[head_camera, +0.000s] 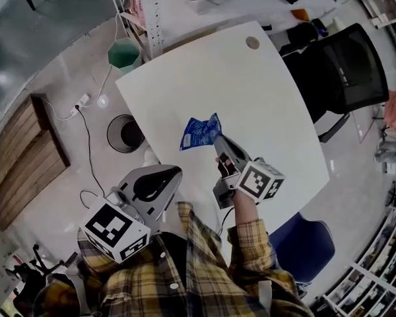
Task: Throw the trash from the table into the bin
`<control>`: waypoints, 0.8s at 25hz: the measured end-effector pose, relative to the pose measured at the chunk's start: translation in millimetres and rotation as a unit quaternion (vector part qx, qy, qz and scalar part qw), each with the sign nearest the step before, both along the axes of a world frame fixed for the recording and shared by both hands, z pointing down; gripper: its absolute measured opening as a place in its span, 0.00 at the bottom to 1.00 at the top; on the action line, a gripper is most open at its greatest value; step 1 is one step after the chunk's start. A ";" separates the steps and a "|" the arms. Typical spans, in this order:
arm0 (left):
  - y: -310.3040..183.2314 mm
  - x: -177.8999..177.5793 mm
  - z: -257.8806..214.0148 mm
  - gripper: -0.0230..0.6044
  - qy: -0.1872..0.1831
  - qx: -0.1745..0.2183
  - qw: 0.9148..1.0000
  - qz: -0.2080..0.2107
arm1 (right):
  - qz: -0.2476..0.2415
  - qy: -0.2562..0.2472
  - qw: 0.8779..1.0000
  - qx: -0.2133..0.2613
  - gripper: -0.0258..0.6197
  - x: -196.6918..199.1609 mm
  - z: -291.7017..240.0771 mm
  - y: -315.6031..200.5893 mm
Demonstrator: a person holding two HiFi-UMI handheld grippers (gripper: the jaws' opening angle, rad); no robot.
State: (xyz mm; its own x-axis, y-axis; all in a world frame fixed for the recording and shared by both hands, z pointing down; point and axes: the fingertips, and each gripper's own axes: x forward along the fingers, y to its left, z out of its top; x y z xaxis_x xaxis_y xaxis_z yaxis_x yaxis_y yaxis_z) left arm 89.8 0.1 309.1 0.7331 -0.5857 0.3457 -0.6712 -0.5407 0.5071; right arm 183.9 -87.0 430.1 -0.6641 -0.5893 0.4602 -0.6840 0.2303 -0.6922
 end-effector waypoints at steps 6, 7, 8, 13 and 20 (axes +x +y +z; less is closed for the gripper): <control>10.1 -56.6 -2.4 0.05 0.015 0.016 0.997 -0.068 | -0.064 0.015 0.998 -0.022 0.04 -64.0 12.9 24.6; 9.7 -70.7 -2.2 0.05 0.017 0.021 0.997 -0.079 | -0.071 0.015 0.997 -0.022 0.04 -77.7 12.4 27.1; 9.3 -85.8 -2.1 0.05 0.019 0.026 0.996 -0.087 | -0.076 0.017 0.997 -0.020 0.04 -91.5 10.7 29.2; 11.4 -173.0 0.6 0.05 0.021 0.033 0.992 -0.123 | -0.105 0.034 0.994 -0.021 0.04 -165.3 11.7 43.2; 28.2 -289.4 15.5 0.05 -0.004 0.020 0.996 -0.091 | -0.101 0.068 0.992 -0.032 0.04 -273.1 44.0 63.2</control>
State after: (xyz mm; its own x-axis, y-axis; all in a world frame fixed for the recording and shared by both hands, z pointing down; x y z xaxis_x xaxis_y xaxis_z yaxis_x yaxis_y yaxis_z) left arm -199.6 28.3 324.6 0.6117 -0.7213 0.3250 -0.7631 -0.4296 0.4828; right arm -89.2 -23.8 474.0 -0.6947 -0.4166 0.5864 -0.7167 0.3313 -0.6137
